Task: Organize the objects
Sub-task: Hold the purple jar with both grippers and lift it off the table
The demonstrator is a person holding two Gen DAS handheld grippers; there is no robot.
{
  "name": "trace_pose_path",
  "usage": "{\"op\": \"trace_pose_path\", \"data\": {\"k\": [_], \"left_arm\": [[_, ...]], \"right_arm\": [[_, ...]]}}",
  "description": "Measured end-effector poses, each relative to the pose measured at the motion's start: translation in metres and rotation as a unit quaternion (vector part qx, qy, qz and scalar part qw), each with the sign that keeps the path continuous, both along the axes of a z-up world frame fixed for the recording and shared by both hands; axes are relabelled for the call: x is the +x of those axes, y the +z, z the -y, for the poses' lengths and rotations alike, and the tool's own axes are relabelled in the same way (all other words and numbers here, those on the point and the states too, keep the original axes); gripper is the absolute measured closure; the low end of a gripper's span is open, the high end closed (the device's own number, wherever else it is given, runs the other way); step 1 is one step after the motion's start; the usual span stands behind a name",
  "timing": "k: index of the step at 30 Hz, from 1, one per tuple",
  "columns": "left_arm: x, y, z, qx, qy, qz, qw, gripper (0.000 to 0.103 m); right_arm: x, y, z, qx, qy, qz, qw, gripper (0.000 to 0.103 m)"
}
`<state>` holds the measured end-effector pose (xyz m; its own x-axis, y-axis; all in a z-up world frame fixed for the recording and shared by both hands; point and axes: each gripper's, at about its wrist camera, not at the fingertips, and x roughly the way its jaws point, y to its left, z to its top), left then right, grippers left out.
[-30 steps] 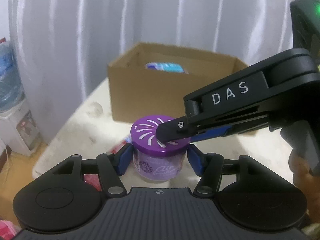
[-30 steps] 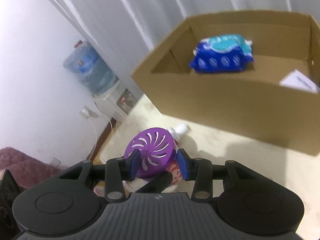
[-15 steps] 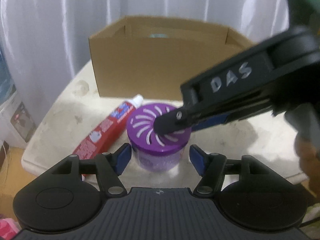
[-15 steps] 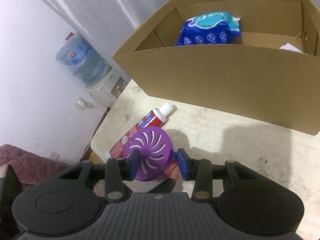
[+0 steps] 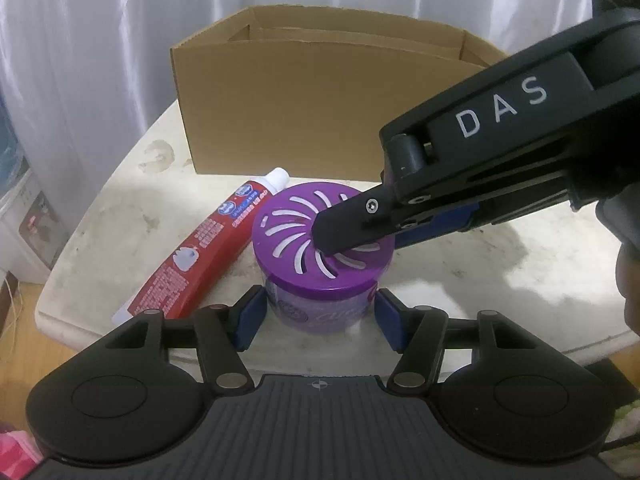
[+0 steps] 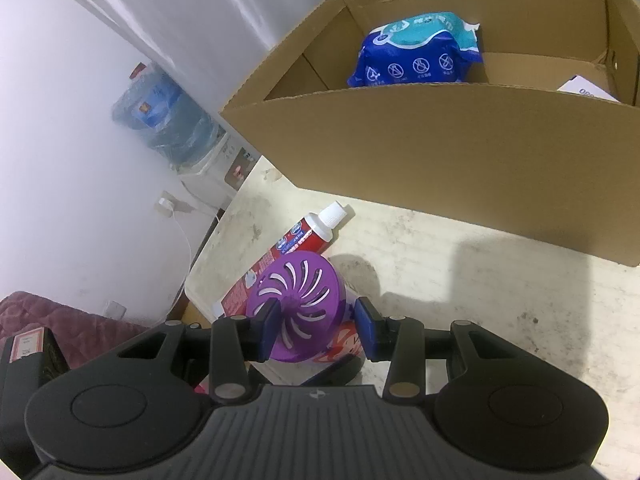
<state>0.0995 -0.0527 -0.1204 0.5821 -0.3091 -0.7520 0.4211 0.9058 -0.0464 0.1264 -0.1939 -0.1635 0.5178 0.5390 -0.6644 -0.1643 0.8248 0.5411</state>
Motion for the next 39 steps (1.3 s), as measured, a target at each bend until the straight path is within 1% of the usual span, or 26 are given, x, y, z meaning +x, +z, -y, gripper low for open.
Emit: {"op": "trace_pose_path", "data": {"k": [9, 20, 25, 39], "left_arm": [[-0.0054, 0.0005, 0.0031, 0.011, -0.005, 0.001, 0.9999, 0.045], [0.0020, -0.0009, 0.0037, 0.007, 0.000, 0.002, 1.0000, 0.040], [0.0025, -0.0015, 0.0041, 0.009, 0.003, 0.007, 0.9999, 0.043], [-0.0019, 0.0003, 0.0029, 0.014, 0.000, 0.001, 0.9999, 0.043]], "right_arm": [[0.0015, 0.0010, 0.0030, 0.001, -0.005, -0.005, 1.000, 0.058], [0.0031, 0.0009, 0.0021, -0.001, 0.000, -0.006, 1.000, 0.058], [0.0026, 0.0008, 0.0016, -0.002, 0.000, -0.006, 1.000, 0.057], [-0.0015, 0.0005, 0.0032, 0.001, 0.004, -0.016, 1.000, 0.057]]}}
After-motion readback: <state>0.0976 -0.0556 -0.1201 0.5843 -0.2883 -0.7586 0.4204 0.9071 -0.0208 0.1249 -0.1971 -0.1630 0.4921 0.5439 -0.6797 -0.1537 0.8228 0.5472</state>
